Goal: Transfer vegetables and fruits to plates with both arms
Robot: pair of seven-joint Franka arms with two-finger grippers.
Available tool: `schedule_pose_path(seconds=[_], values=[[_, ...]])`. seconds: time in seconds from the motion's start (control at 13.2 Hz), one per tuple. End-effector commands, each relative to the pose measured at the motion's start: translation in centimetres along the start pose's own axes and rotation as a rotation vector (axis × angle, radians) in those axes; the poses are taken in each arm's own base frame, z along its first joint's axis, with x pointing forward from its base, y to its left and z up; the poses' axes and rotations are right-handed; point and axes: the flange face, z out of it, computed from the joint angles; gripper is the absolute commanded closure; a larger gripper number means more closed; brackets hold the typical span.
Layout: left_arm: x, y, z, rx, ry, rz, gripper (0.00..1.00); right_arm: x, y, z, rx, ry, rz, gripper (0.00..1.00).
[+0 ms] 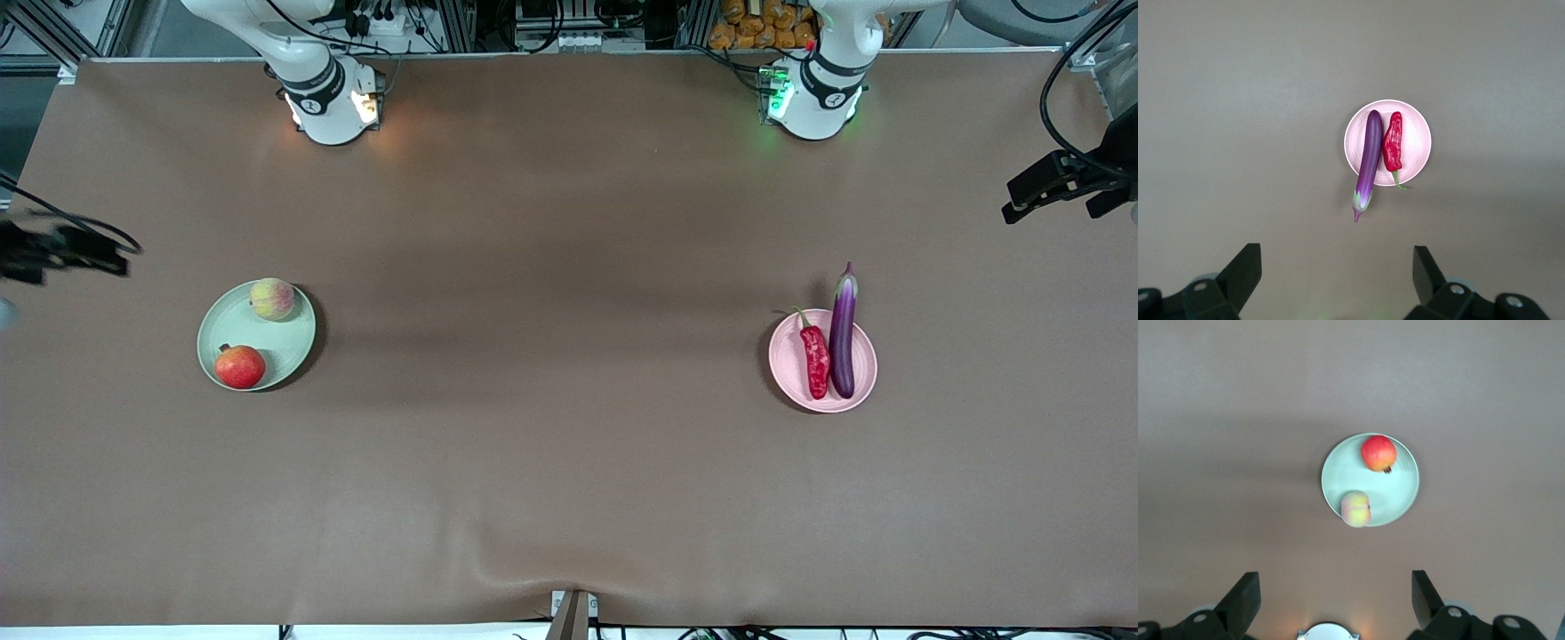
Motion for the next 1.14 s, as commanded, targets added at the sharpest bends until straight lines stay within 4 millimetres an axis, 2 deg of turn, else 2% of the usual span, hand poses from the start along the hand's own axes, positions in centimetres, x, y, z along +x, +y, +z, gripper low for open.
schedule_pose_path(seconds=[0.0, 0.15, 0.3, 0.45, 0.76, 1.06], values=[[-0.4, 0.1, -0.6, -0.002, 0.008, 0.016, 0.0, -4.4, 2.3, -1.8, 0.068, 0.013, 0.064, 0.0], [-0.5, 0.0, -0.8, -0.002, 0.01, 0.016, 0.0, -7.6, 3.1, -2.0, 0.08, 0.042, 0.091, 0.0], [-0.5, 0.0, -0.8, -0.002, 0.01, 0.016, 0.0, -9.5, 2.7, -1.3, 0.081, 0.027, 0.092, 0.0], [-0.4, 0.0, -1.0, -0.002, 0.015, 0.015, 0.0, -10.2, 2.4, -1.2, 0.065, 0.019, 0.127, 0.0], [-0.2, -0.2, -1.0, -0.004, 0.019, 0.01, 0.0, -10.4, 1.9, -0.1, 0.047, 0.015, 0.122, 0.0], [-0.3, -0.3, -0.9, -0.004, 0.014, 0.01, 0.0, -12.4, -0.1, 0.5, 0.033, 0.067, 0.109, 0.0]])
